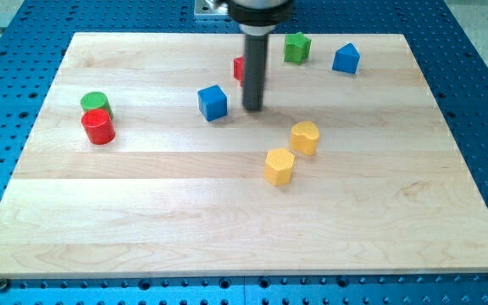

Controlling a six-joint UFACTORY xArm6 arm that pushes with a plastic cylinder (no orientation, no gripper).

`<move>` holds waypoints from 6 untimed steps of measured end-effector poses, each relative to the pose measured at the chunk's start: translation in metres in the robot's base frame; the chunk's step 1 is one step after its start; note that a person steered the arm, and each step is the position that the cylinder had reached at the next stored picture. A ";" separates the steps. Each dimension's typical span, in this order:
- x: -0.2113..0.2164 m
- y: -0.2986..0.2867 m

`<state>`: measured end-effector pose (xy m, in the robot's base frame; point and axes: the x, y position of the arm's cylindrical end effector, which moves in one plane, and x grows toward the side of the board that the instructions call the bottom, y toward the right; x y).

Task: Place the cube right to circles

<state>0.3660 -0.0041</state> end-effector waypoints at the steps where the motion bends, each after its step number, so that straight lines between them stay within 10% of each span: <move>1: 0.016 -0.049; 6: 0.008 -0.059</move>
